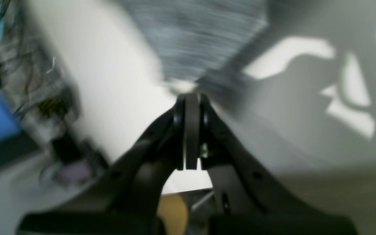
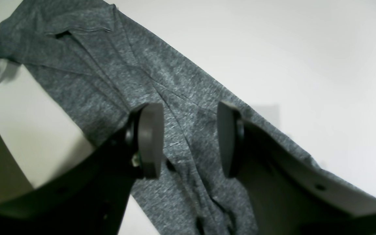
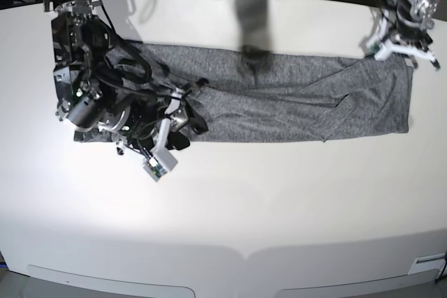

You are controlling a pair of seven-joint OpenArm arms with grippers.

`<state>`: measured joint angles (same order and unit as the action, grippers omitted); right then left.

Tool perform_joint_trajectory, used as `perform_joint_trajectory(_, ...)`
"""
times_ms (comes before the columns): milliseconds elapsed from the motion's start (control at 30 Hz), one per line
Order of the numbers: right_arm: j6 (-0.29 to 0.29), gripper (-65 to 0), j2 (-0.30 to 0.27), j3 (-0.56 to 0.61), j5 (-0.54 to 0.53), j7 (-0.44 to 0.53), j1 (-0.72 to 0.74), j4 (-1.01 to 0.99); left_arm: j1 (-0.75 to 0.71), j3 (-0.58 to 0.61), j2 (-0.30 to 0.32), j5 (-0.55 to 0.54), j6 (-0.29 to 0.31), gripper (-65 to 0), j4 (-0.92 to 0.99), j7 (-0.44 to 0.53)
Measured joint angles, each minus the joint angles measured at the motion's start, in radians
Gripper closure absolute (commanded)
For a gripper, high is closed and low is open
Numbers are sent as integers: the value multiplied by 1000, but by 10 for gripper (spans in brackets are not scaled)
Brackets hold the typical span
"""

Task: Fold the T-shirt properly
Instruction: 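Smooth the strip's end with the left gripper while the right gripper holds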

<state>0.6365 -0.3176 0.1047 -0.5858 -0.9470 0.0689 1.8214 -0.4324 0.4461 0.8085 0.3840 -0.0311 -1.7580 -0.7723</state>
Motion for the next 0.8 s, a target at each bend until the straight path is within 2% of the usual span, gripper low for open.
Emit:
perform_joint_trajectory(100,0,-272,-1,0,0,0,0,0,-58,1,29,42,16,-1,5,124)
perform_joint_trajectory(200,0,-272,0,0,0,1,0,0,-43,0,33,56,13,-1,22,271)
perform_joint_trajectory(267,0,-272,0,0,0,1,0,0,-22,0,33,29,10,-1,26,301)
perform_joint_trajectory(333,0,-272,-1,0,0,-1,0,0,-5,0,33,-14,10,-1,27,259)
perform_joint_trajectory(467,0,-272,0,0,0,-16,0,0,34,0,23,-31,8,-1,29,90)
perform_joint_trajectory(633,0,-272,0,0,0,-15,0,0,15,0,25,-30,8,-1,29,66)
perform_joint_trajectory(800,0,-272,0,0,0,-15,0,0,1,0,11,-34,8,0,29,-49)
